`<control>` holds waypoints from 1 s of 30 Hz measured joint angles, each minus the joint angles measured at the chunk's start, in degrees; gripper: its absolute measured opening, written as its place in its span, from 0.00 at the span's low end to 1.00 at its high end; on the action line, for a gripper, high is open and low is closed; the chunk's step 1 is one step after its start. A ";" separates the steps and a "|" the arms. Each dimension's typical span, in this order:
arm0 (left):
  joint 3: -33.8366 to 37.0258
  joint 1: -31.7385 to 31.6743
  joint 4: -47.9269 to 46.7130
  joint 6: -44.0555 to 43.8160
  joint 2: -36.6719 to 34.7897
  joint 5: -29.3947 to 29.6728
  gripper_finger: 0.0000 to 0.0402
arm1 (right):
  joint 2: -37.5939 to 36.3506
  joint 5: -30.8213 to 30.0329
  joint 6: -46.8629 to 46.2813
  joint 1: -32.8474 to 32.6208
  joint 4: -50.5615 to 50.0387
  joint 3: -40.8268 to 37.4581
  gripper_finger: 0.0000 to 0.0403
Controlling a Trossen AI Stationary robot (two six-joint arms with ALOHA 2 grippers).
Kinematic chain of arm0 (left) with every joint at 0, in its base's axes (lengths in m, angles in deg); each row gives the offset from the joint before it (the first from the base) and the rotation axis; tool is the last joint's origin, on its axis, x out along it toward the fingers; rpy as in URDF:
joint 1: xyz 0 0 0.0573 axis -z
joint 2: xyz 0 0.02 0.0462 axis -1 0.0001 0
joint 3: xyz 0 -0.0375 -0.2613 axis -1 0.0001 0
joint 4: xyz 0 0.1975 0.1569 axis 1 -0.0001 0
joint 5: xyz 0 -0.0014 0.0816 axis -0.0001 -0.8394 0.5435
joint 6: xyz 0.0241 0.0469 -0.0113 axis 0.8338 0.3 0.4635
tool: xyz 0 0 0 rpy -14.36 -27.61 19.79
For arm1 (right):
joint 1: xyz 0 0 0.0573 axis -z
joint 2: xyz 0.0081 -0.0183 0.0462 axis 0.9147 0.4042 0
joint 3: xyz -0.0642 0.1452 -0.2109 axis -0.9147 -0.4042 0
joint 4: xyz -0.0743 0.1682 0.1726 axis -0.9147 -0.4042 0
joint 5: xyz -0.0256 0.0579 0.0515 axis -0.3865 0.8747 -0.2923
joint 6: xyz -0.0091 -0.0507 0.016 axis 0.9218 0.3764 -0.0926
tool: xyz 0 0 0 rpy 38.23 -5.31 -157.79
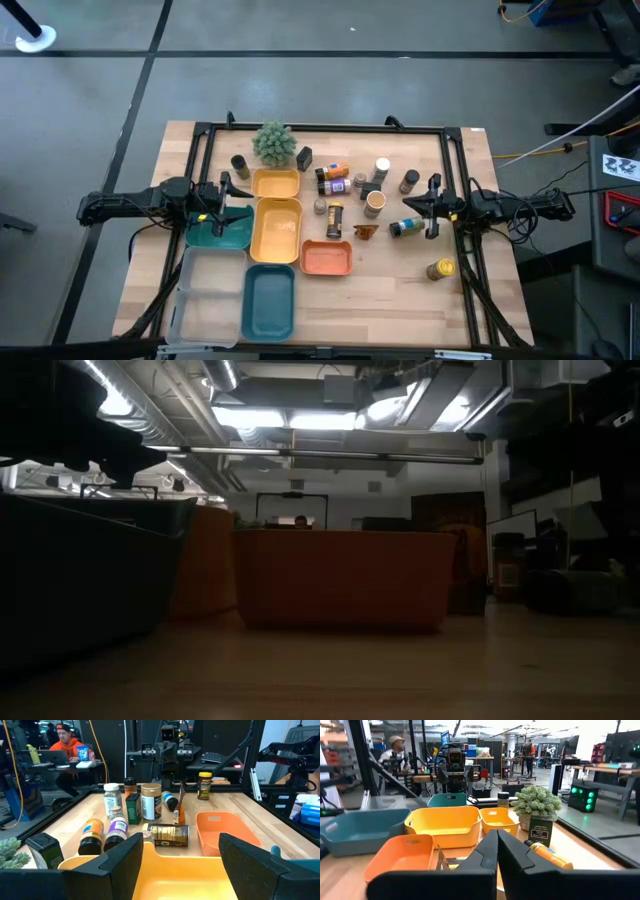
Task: Sort spices by type
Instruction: Put the black seasoning bottle into the bottom yellow bin
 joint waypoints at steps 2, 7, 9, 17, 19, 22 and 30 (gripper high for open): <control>0.00 -0.01 0.00 -0.01 0.00 0.00 0.63 | 0.02 -1.30 -2.77 0.00 0.48 -0.05 0.02; 0.01 -0.01 0.02 0.00 -0.02 0.00 0.63 | 0.02 -4.69 -6.91 0.00 2.81 -0.07 0.06; 0.01 -0.01 0.03 0.00 -0.02 0.00 0.63 | 0.01 -5.79 -6.97 0.00 3.39 -0.07 0.11; 0.01 -0.01 0.07 0.00 -0.01 0.00 0.63 | 0.02 -19.45 -7.03 0.00 3.86 -0.07 0.42; 0.01 -0.02 0.07 -0.01 -0.01 0.00 0.63 | 0.02 -23.61 -7.41 0.00 4.06 -0.07 0.49; 0.01 -0.01 0.17 0.00 -0.01 0.09 0.63 | 0.02 -27.26 -9.16 0.00 4.08 -0.07 0.58; 0.01 -0.02 0.21 -0.01 -0.01 0.66 0.63 | 0.01 -28.22 -9.63 0.00 4.08 -0.04 0.70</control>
